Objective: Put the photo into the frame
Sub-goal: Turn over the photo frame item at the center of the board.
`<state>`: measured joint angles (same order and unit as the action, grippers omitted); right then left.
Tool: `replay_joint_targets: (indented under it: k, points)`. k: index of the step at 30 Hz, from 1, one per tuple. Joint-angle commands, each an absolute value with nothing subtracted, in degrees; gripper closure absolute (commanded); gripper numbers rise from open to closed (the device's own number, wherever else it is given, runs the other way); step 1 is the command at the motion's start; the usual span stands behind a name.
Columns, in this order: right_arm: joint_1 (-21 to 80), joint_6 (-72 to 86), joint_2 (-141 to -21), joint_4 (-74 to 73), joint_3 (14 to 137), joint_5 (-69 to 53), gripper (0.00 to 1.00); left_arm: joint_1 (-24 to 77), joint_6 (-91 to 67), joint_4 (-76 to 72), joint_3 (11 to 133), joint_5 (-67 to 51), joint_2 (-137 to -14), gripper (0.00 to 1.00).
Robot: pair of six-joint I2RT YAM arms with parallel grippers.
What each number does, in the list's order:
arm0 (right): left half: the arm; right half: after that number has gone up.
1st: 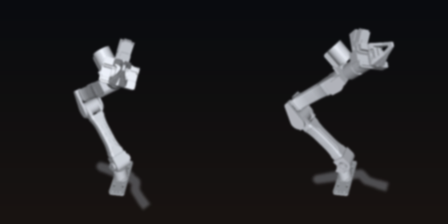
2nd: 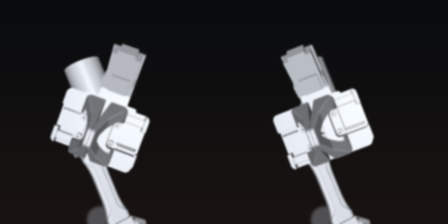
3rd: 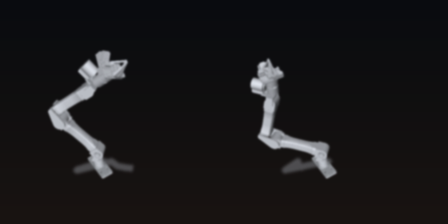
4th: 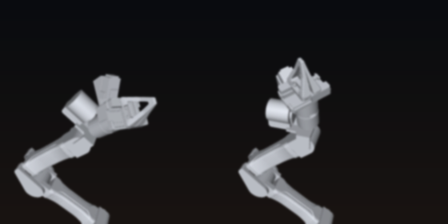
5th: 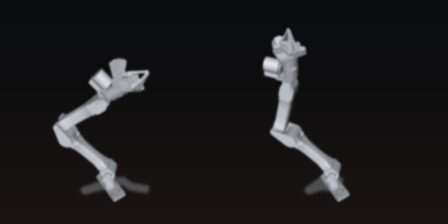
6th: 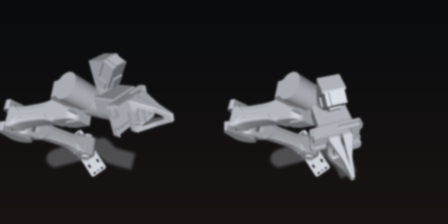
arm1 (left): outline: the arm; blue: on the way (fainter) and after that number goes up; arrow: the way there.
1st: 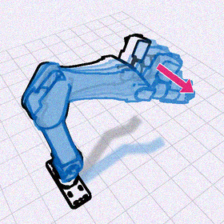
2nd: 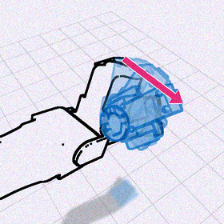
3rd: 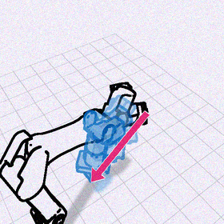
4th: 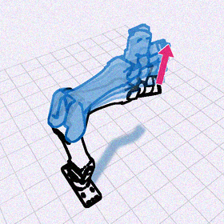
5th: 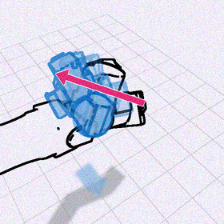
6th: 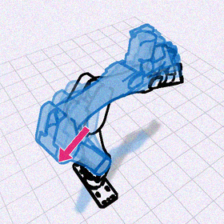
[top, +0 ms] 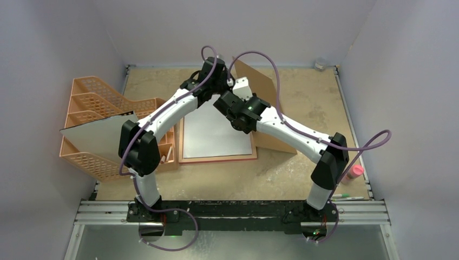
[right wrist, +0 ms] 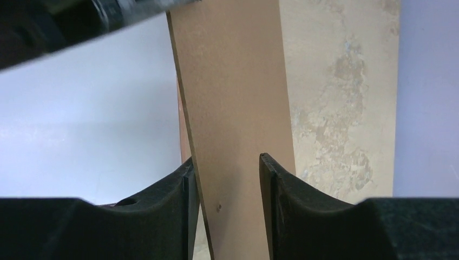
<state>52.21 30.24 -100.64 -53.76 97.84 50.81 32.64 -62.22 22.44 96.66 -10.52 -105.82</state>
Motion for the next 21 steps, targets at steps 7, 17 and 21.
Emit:
replay_joint_targets:
  k: [7,17,21]
  points:
    - [52.9,36.8,-95.4,-59.1,91.9,54.5,0.62,32.1,-64.0,18.2,97.3,-13.0,-101.6,1.0]
    - [53.4,39.7,-95.1,-61.2,91.2,54.2,0.99,31.9,-62.5,18.0,98.1,-14.3,-102.2,0.97]
    - [53.4,40.2,-94.7,-61.5,92.0,54.9,1.0,31.6,-62.1,17.7,98.5,-16.1,-102.5,0.84]
